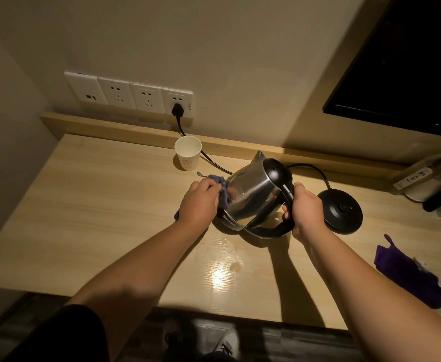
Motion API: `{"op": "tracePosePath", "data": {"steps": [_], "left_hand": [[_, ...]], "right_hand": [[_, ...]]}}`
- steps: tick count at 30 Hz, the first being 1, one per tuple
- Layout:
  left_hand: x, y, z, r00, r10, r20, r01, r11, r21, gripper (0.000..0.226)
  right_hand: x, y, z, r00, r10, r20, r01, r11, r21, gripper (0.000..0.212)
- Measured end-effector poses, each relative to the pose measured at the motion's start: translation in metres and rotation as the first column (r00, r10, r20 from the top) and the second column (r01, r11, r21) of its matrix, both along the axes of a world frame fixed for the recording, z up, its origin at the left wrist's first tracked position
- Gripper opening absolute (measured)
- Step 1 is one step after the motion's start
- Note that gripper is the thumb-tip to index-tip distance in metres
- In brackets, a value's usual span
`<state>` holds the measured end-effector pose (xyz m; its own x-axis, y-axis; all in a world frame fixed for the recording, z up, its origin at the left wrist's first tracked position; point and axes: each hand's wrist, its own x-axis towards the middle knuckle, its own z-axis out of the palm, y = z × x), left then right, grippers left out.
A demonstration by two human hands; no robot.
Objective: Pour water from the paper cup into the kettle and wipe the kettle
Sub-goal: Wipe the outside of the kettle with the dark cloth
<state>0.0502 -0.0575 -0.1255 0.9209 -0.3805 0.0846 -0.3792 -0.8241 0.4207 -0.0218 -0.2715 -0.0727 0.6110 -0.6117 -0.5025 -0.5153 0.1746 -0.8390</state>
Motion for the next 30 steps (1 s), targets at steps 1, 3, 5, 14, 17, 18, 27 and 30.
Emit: {"op": "tracePosePath", "data": {"steps": [1, 3, 5, 14, 17, 18, 27, 30], "left_hand": [[-0.004, 0.002, -0.001, 1.000, -0.014, 0.013, 0.014, 1.000, 0.022, 0.034], [-0.013, 0.007, -0.004, 1.000, -0.020, 0.020, 0.019, 0.998, 0.054, 0.035], [-0.025, 0.009, -0.006, 1.000, -0.017, 0.012, 0.016, 0.997, 0.077, 0.037], [-0.077, -0.018, -0.018, 0.995, -0.084, -0.045, 0.086, 0.995, 0.043, 0.033], [-0.089, -0.035, -0.025, 0.991, -0.114, -0.073, 0.121, 0.987, 0.107, 0.039], [-0.091, -0.039, -0.027, 0.990, -0.116, -0.084, 0.126, 0.984, 0.125, 0.039], [-0.090, -0.031, -0.036, 0.962, -0.132, -0.237, 0.114, 0.989, -0.091, 0.031], [-0.088, -0.017, -0.031, 0.916, -0.164, -0.366, 0.098, 0.976, -0.192, 0.030]], "right_hand": [[0.001, 0.001, 0.000, 1.000, 0.007, 0.007, -0.007, 1.000, 0.004, 0.034], [0.002, 0.003, 0.000, 1.000, 0.024, 0.007, -0.024, 1.000, -0.011, 0.034], [0.004, 0.006, 0.000, 1.000, 0.026, 0.003, -0.026, 0.999, -0.030, 0.035], [0.012, 0.015, 0.005, 0.999, 0.016, 0.039, -0.012, 0.994, -0.106, 0.035], [0.009, 0.019, 0.003, 0.998, 0.005, 0.055, 0.000, 0.995, -0.100, 0.036], [0.009, 0.020, 0.002, 0.998, 0.012, 0.059, -0.005, 0.993, -0.119, 0.037], [0.003, 0.016, -0.004, 0.986, 0.161, 0.044, -0.139, 0.939, -0.313, 0.042], [-0.001, 0.006, -0.004, 0.974, 0.227, 0.019, -0.206, 0.913, -0.352, 0.042]]}}
